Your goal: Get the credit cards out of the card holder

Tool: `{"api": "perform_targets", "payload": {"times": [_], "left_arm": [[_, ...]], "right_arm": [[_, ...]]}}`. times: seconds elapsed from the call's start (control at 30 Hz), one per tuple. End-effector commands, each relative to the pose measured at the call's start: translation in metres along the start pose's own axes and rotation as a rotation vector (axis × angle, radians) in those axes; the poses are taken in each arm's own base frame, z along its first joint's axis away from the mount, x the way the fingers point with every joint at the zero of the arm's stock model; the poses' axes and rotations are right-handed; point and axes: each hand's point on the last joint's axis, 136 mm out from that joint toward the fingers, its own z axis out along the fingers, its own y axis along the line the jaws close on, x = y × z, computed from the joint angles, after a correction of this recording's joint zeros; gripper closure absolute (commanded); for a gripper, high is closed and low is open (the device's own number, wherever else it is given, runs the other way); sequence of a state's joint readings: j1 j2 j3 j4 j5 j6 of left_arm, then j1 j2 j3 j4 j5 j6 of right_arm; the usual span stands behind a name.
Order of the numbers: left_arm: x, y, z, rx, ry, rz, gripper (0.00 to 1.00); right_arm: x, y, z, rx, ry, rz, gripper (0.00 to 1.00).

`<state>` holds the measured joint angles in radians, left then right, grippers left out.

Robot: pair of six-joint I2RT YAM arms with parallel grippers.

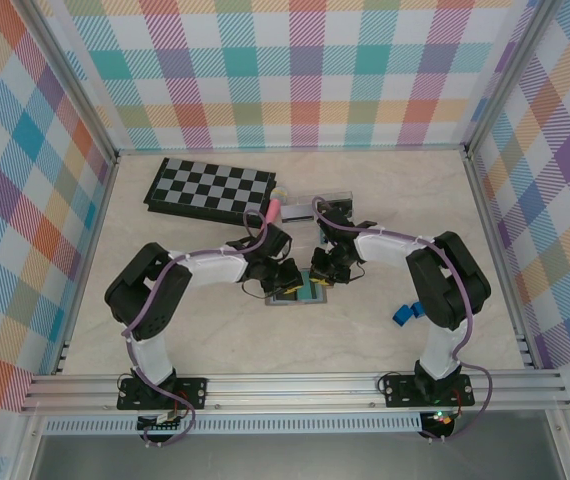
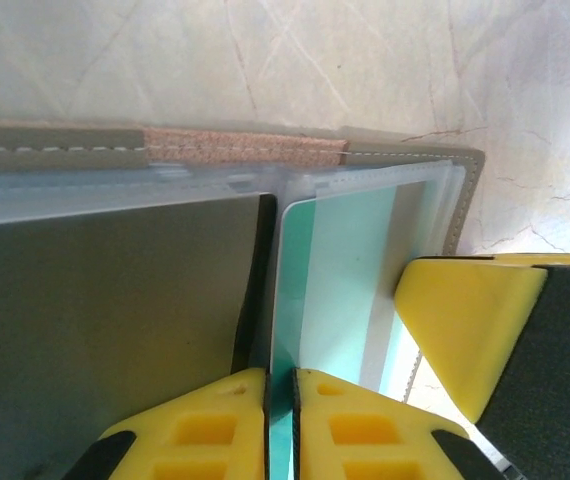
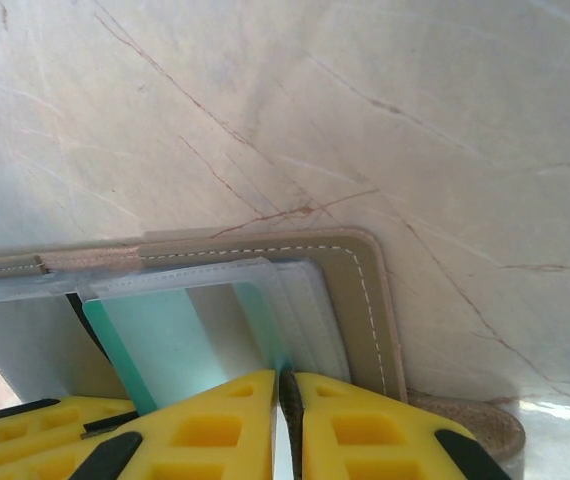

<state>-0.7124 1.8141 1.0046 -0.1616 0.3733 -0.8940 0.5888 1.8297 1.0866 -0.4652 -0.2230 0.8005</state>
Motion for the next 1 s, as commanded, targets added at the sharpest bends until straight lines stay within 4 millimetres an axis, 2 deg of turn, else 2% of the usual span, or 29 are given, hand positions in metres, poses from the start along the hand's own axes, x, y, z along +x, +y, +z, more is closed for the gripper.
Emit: {"api": "perform_targets", "payload": {"times": [0.0,0.13,0.47,0.97], "left_arm": [[0.001,-0.011,-0.006,0.077,-0.004,0.019,0.88],[0.002,-0.016,-0.007,0.128,0.001,0.015,0.92],[0.001,-0.005,-0.011,0.123,-0.008,-0.001,1.0],[0.003,0.006,-0.024,0.11,-0.01,0.013,1.0]], "right_arm": [[0.02,-0.041,0.022,0.131,0.077,0.056,0.86],[0.021,-0.042,0.024,0.136,0.083,0.061,0.86],[0.022,-0.046,0.026,0.153,0.086,0.068,0.86],[0.018,-0.042,0.024,0.139,0.074,0.068,0.86]]}}
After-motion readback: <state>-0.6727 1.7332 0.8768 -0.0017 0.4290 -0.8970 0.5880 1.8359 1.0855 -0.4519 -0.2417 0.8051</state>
